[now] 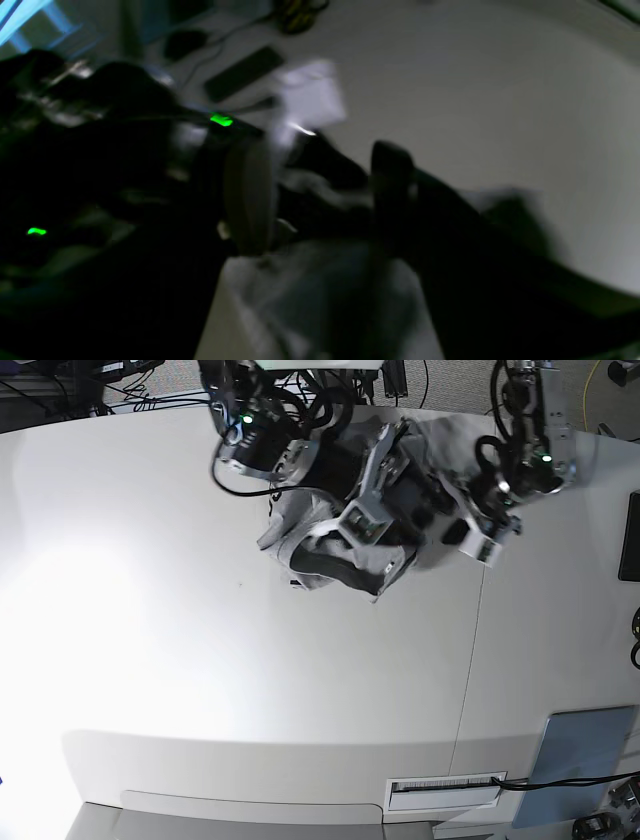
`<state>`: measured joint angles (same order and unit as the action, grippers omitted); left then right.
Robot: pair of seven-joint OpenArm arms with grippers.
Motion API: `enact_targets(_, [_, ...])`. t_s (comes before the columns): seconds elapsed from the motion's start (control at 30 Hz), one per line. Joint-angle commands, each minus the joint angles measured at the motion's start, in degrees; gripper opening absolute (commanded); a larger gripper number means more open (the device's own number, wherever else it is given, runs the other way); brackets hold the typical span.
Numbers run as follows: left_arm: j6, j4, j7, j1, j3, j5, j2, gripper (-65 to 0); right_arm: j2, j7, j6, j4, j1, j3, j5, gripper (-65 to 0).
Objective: Fold the T-shirt properly
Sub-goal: 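Lay the folded end down and open the right gripper, withdrawing it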
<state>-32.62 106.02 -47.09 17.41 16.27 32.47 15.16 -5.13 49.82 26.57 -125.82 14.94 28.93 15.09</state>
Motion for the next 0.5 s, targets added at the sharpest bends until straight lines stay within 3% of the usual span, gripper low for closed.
enact_targets(0.0, [-0.63, 1.68, 1.05, -0.28, 2.08, 2.14, 0.9, -31.8, -0.57, -0.92, -0.83, -2.86, -0.33, -0.66, -0.83, -33.2])
enact_targets(0.17, [-1.07, 2.82, -1.49, -0.26, 10.21, 8.52, 0.92, -31.8, -0.59, 0.76, -5.09, -7.65, -0.26, -7.52, -10.14, -33.2])
enact_targets(0.3, [-4.92, 3.41, -12.61, -0.24, 13.42, 22.43, 1.07, -31.8, -0.57, 0.85, -5.16, -7.63, 0.7, -15.21, -12.02, -33.2])
enact_targets(0.37, [-4.98, 4.02, -17.73, 0.24, 13.35, 29.66, 1.03, -31.9, -0.57, 0.94, -5.16, -7.63, 1.09, -19.15, -12.15, -33.2])
enact_targets(0.47, [-7.38, 5.77, -22.62, 1.81, 12.5, 37.09, 1.03, -34.6, -0.42, 0.96, -5.18, -7.63, 1.44, -25.18, -12.11, -33.2])
